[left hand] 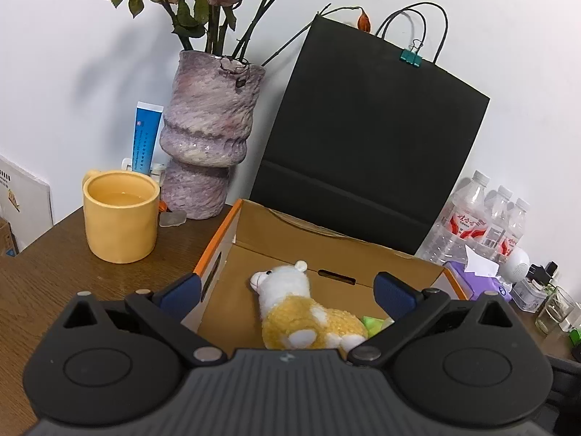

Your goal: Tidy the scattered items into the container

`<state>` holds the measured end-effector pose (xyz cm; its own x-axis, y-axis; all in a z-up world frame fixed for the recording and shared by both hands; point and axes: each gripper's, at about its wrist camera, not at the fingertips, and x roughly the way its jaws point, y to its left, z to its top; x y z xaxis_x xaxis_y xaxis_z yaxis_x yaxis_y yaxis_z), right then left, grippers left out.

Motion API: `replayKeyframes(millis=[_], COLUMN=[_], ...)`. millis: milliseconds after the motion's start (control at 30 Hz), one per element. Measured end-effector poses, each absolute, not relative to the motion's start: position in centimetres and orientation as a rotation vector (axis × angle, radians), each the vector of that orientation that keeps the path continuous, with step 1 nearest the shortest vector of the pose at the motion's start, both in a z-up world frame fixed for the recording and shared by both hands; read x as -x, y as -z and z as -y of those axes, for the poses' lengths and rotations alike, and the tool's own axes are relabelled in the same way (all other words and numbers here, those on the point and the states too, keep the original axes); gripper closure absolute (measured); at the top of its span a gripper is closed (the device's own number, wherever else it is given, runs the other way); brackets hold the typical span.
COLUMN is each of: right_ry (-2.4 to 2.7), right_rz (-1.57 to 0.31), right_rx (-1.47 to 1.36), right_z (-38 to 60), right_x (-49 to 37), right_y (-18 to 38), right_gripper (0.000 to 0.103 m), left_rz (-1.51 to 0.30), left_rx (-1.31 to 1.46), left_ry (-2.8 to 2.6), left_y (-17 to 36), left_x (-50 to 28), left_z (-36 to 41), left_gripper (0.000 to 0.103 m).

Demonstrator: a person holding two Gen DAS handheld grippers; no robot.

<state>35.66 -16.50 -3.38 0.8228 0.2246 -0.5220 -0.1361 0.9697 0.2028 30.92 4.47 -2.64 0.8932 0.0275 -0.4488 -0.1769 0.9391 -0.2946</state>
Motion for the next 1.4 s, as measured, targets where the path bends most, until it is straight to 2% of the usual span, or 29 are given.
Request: replayKeyframes(millis=[567,1400], right_ry=[-0.182,-0.199], right_rz=[-0.552,-0.483], right_rx=[-0.091,-0.017], right_z=[16.0,18.1], right_x=[-33.7,-23.3], right_y=[1.6,-1.3], right_gripper=[0.0,0.0], left_rz=[-0.414,-0.395], left_rx=[0.33,0.289], left_ry=[-0.053,0.088], left_y=[1.1,-1.1], left_x=[-28.1,-17.9], left_z=[-3.8,-1.6], left_gripper=[0.0,0.0])
